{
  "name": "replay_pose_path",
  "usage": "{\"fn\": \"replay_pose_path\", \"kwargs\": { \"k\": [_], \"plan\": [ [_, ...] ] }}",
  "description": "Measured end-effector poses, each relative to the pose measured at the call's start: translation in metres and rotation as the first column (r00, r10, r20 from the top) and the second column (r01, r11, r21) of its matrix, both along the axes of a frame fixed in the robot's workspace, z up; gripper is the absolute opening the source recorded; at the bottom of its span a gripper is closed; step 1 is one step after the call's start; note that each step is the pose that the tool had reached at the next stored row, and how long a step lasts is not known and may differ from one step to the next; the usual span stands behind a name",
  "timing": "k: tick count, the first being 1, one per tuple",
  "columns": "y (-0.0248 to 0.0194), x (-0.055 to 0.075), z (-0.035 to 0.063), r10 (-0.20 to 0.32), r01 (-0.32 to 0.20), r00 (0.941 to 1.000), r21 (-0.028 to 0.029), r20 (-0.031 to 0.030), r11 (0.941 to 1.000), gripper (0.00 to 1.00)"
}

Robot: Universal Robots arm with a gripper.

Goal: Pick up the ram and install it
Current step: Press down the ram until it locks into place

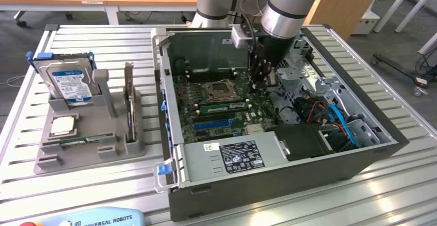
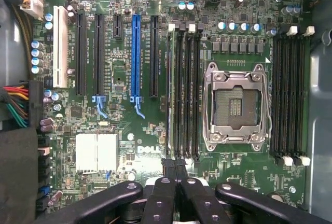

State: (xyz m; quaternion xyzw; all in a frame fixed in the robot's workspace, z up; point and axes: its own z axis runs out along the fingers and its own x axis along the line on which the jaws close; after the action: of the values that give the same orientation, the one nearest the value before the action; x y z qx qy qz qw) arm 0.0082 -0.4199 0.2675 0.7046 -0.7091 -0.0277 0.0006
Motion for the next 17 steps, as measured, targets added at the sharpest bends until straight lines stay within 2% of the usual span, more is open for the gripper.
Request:
{"fn": "replay_pose_path", "kwargs": {
  "k": [17],
  "plan": [
    [0.0000,0.000,-0.0134,0.000,0.000,1.0000,0.0000,0.0000,1.0000,0.10]
  ]
}}
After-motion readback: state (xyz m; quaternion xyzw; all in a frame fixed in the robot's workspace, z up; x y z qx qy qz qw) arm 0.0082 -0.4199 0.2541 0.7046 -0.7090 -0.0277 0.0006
